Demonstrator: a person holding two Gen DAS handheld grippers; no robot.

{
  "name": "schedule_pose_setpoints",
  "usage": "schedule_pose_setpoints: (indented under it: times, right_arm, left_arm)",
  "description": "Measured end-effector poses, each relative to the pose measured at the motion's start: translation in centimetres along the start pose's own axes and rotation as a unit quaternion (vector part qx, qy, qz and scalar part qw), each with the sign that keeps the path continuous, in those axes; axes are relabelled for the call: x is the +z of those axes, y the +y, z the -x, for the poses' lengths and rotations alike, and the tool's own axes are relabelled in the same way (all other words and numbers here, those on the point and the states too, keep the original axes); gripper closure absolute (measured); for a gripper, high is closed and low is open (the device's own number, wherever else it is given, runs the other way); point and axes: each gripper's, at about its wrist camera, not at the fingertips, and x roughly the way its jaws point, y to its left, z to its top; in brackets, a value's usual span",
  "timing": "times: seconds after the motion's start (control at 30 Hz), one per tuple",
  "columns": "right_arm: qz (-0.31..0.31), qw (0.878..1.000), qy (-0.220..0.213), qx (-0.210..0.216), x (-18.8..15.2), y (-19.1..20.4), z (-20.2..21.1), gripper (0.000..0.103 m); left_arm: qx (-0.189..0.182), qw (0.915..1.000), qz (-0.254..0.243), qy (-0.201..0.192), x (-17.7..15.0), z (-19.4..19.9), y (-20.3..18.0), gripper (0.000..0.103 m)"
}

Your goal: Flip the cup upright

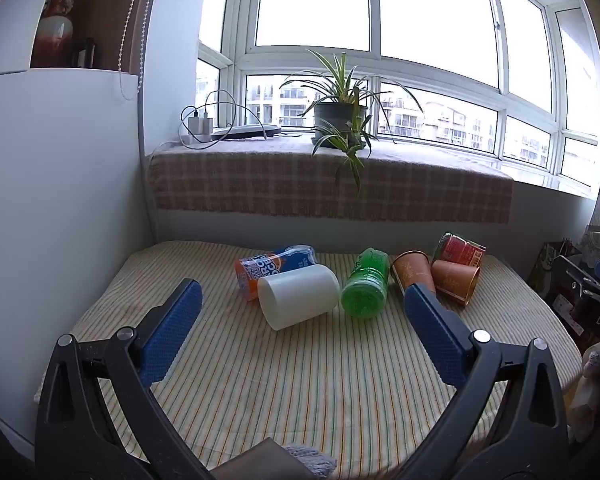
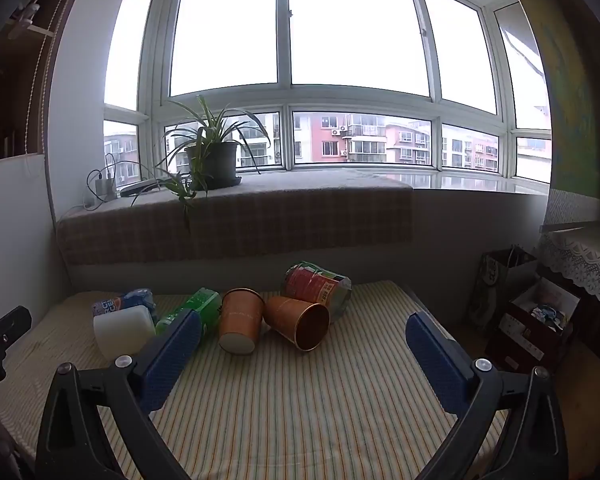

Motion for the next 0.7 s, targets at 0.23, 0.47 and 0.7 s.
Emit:
schedule_pose_setpoints:
  times: [0.23, 0.47, 0.7]
  right_arm:
    - [0.003, 1.0, 0.0, 0.003, 0.23, -0.09, 0.17, 0.0]
    - [0.002, 1.0, 0.0, 0.004, 0.27, -0.08, 0.28, 0.0]
    - [0.001, 1.0, 0.0, 0.004, 0.31, -0.03, 0.29, 0.0]
  left_arm:
    - [0.0, 1.0, 0.0, -0.002, 0.22, 0.52, 0.1, 0.0]
    - [0.0, 1.0, -0.003, -0.005, 0.82, 0.79, 0.04, 0.0]
    - [0.001, 1.0, -0.002, -0.006, 0.67, 0.82, -0.1, 0.0]
